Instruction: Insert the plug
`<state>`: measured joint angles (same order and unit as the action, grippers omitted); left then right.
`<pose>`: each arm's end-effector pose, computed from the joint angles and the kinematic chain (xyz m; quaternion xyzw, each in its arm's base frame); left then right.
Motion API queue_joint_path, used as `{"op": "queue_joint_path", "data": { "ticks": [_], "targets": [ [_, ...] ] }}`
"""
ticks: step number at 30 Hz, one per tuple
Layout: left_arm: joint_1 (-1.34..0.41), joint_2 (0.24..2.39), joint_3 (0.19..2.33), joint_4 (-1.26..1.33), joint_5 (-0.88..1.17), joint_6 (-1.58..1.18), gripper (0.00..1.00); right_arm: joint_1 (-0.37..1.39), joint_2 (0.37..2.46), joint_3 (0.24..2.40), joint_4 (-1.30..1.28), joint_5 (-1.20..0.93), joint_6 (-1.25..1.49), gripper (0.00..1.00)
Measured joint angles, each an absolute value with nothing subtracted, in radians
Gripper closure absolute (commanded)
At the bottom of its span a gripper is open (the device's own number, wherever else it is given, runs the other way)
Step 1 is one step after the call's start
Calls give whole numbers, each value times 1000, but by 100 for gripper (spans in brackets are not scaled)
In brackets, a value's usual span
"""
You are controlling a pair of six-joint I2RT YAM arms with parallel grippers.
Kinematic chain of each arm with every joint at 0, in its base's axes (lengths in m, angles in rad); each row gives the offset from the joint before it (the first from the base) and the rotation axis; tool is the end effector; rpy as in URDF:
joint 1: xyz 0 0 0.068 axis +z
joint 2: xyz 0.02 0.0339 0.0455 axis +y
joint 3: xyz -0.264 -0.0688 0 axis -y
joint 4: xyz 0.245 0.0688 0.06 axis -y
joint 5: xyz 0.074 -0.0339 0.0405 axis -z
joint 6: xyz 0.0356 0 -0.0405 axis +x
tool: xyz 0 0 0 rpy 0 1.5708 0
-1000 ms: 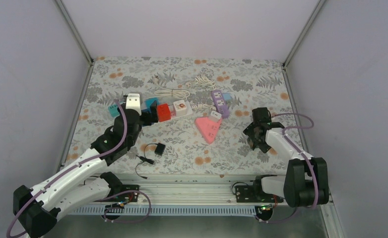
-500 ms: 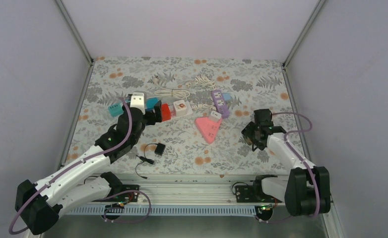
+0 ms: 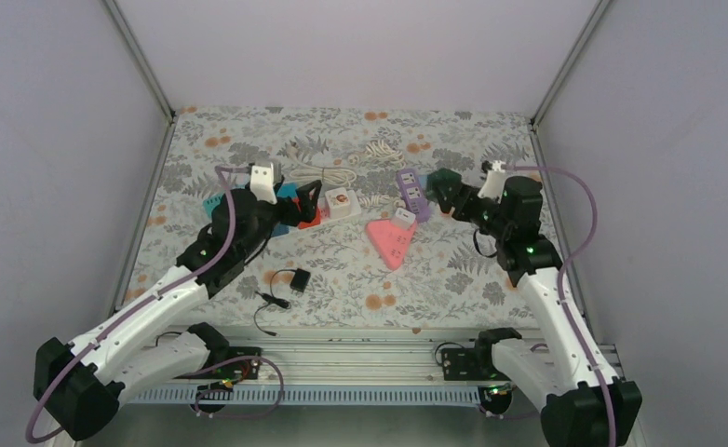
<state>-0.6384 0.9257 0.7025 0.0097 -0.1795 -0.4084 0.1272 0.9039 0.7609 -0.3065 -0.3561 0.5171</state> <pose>0.1805 -0.1260 0.3056 0.0331 0.7766 -0.2521 0.5764 0.2012 0.0382 0.2988 0.0691 0.8360 0.3080 0.4489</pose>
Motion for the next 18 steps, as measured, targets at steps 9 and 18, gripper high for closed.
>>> {"op": "queue_joint_path", "data": {
  "ticks": [9,18],
  "targets": [
    [-622,977,835,183,207,-519,0,336,1036,854,10,-732,401,42],
    [-622,1071,891,206,441,-635,0,479,1103,888,75,-769,286,45]
  ]
}}
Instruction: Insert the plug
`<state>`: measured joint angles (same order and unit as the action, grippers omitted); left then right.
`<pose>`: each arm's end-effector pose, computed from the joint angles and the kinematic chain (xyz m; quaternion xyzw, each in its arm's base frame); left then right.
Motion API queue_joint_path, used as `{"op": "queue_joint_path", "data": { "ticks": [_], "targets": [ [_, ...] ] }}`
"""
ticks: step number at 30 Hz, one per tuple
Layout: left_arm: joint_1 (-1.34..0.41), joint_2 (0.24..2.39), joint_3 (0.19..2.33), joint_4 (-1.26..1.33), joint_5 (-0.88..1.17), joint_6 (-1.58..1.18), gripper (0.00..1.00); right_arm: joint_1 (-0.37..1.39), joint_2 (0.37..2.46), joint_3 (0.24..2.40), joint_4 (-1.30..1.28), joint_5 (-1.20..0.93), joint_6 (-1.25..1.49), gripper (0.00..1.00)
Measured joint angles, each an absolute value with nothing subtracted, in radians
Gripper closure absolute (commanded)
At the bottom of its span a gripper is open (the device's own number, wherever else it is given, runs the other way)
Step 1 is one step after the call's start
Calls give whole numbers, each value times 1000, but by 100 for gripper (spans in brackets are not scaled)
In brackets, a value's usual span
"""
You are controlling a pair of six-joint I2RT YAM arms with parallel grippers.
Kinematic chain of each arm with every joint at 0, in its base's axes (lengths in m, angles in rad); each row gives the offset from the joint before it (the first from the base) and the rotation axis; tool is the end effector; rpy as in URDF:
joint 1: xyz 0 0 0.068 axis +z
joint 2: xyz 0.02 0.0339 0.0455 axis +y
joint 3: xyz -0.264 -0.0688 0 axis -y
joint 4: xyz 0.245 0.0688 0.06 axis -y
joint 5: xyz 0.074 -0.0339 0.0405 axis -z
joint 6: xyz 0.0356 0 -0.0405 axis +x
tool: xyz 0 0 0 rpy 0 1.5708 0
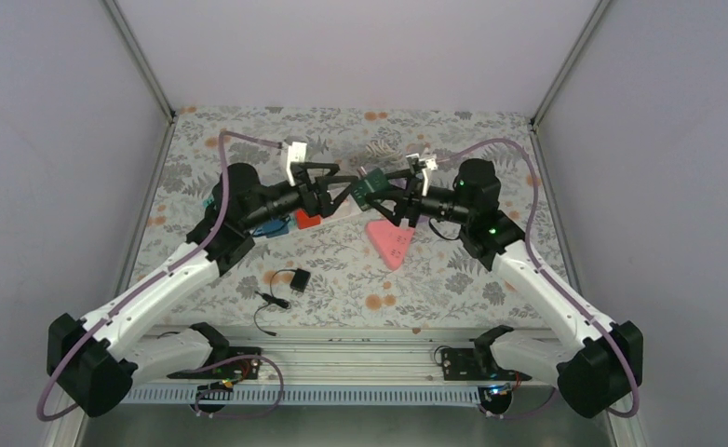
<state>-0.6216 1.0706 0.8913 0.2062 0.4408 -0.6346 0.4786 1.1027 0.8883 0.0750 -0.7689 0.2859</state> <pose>0.1955 -0.1587 0.3634 0.1522 0.6817 -0.5343 0.4762 0.2120 0.1379 0.3418 -0.3122 0.6726 0.4895 0.4588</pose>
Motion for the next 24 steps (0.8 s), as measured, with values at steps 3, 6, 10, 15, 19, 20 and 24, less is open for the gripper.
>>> {"op": "queue_joint_path", "data": {
  "ticks": [3,6,10,15,19,20,24],
  "targets": [
    [-620,1112,899,204,526,-691,0,509,1118,892,74,-745,250,45],
    [-620,1133,899,192,570,-735,0,533,1124,892,73,-717,218,45],
    [-614,1146,900,178,584,-798,0,558,1127,892,54,-678,186,45],
    [-608,1175,915,109,577,-870,3,588,1133,894,22,-652,155,45],
    [-609,1208,911,101,611,-963,15,613,1134,897,22,-624,134,46],
    [-609,1216,906,107,624,-991,19,617,1134,897,22,-616,129,46],
    [-609,1229,870,162,662,-1089,34,624,1145,897,15,-588,114,45]
  ]
}}
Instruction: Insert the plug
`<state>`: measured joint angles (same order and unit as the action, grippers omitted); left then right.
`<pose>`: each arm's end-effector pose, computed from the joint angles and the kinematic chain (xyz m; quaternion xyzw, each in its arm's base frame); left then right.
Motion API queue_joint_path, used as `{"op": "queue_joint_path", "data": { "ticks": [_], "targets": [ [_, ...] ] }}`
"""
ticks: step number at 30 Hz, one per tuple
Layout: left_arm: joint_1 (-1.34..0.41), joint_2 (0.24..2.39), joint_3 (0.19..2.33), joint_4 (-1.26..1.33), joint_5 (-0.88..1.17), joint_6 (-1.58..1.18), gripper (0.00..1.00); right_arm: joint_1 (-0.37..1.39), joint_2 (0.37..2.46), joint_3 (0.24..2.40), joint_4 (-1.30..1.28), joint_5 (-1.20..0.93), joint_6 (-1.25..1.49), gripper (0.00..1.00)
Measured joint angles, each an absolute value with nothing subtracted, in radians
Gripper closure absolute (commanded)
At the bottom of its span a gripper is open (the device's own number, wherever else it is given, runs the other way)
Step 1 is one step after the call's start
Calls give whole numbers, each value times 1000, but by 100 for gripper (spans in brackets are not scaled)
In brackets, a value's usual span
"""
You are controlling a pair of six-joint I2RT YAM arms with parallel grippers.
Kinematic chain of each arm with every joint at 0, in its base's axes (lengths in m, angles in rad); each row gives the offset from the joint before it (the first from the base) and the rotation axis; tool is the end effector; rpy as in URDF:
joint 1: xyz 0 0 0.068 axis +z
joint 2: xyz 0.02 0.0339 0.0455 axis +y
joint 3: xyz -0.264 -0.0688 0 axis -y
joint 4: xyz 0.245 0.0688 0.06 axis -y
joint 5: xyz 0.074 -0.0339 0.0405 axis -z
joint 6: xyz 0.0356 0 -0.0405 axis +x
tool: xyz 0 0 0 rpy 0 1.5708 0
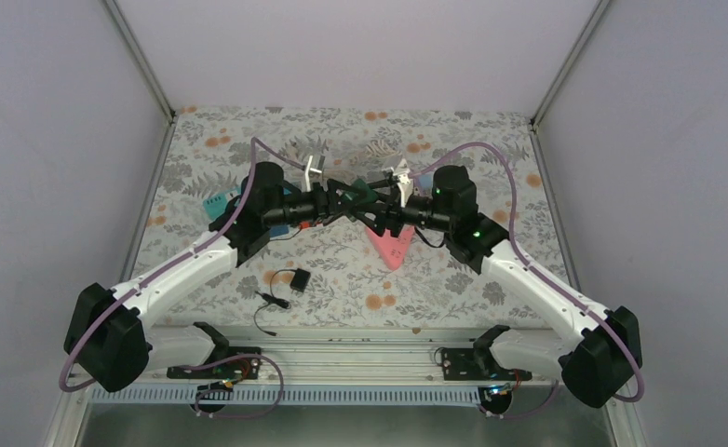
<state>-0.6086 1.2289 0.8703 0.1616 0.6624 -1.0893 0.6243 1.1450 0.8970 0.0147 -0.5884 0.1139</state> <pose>0.2189 -0.1792 0.3124 0.0262 0.7593 -0.6163 0.2075 0.2026 0.1703 0.3280 -0.3635 0.6812 0.4263 0.4713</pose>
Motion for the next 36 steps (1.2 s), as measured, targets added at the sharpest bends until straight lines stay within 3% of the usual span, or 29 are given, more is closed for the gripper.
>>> {"op": "queue_joint_path", "data": {
  "ticks": [5,9,11,23,30,36],
  "targets": [
    [-604,1230,848,200,674,-1183,52,635,1151,897,14,-552,94,29],
    [-603,1230,842,228,687,-1263,54,640,1151,896,37,-529,109,12],
    [-603,1229,843,247,700,-1311,54,643,1147,885,75,-517,119,10],
    [-604,1201,918,254,710,-1503,54,649,1129,816,339,-507,140,12],
    [-604,1166,904,278,659,-1571,54,656,1118,773,463,-508,139,31],
    [-601,1156,871,318,620,-1613,54,661,1148,794,456,-512,143,31]
  ]
}}
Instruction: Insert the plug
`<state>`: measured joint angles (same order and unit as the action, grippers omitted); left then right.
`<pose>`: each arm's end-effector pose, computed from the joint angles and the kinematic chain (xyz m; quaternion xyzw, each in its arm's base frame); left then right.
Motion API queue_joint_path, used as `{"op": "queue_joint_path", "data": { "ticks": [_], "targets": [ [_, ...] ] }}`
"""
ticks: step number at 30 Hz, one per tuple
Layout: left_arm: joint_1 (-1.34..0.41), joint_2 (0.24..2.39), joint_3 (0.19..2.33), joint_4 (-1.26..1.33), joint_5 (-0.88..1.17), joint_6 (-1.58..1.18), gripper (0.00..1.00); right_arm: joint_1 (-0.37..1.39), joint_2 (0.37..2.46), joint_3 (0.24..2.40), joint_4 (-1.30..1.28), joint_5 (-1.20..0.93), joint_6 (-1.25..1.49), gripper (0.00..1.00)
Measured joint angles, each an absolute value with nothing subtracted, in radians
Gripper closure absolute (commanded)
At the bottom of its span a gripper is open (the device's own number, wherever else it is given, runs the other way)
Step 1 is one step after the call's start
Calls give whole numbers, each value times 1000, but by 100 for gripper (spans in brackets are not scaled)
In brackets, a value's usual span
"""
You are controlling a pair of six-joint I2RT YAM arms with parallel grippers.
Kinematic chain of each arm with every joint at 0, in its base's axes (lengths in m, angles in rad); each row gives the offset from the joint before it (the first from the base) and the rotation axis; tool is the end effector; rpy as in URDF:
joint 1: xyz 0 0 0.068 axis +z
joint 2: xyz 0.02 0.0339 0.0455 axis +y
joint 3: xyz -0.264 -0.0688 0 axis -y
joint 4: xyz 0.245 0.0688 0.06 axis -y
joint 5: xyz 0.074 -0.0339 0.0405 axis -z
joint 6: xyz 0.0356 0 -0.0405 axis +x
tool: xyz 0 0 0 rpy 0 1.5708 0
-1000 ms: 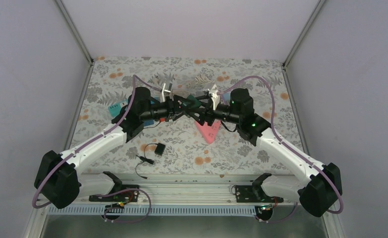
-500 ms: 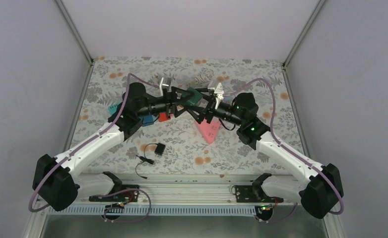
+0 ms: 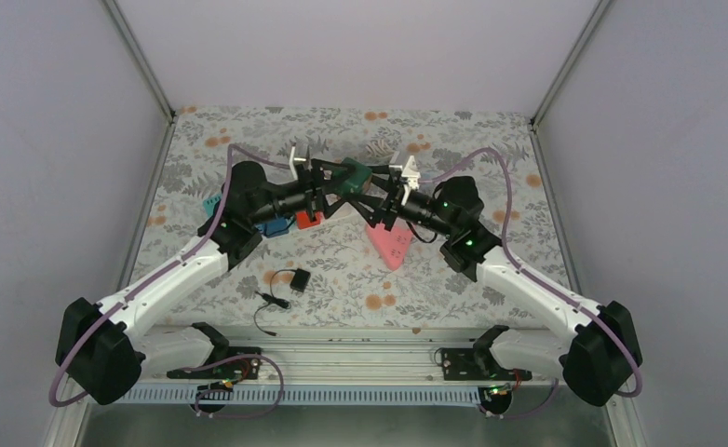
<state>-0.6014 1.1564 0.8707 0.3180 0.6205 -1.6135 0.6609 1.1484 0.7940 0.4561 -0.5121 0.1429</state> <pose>0.2098 -0.1690 0.3470 -0.1292 0.6857 -0.7069 0.1158 0.2000 0.1776 0.3362 -0.3478 0.5786 0.4371 0.5943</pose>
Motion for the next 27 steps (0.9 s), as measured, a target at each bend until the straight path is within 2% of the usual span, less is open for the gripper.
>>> {"op": "queue_joint_path", "data": {
  "ticks": [4,9,11,14,16,18,21,27],
  "targets": [
    [-598,1156,865,319,604,-1625,54,661,1169,804,458,-518,151,33],
    [-588,1156,862,322,579,-1645,52,659,1206,839,453,-530,170,53],
    [-583,1154,858,326,574,-1655,45,659,1218,851,447,-537,174,59],
    [-580,1151,852,328,568,-1665,20,659,1226,860,437,-538,185,62],
    [-581,1151,852,324,564,-1648,9,660,1226,864,427,-533,208,65],
    [-592,1151,858,292,560,-1603,6,662,1227,876,392,-509,238,73],
    [-596,1151,907,170,516,-1473,3,661,1241,945,259,-427,302,78],
    [-580,1111,996,-49,232,-1115,3,631,1292,1080,-23,-266,425,76]
  ]
}}
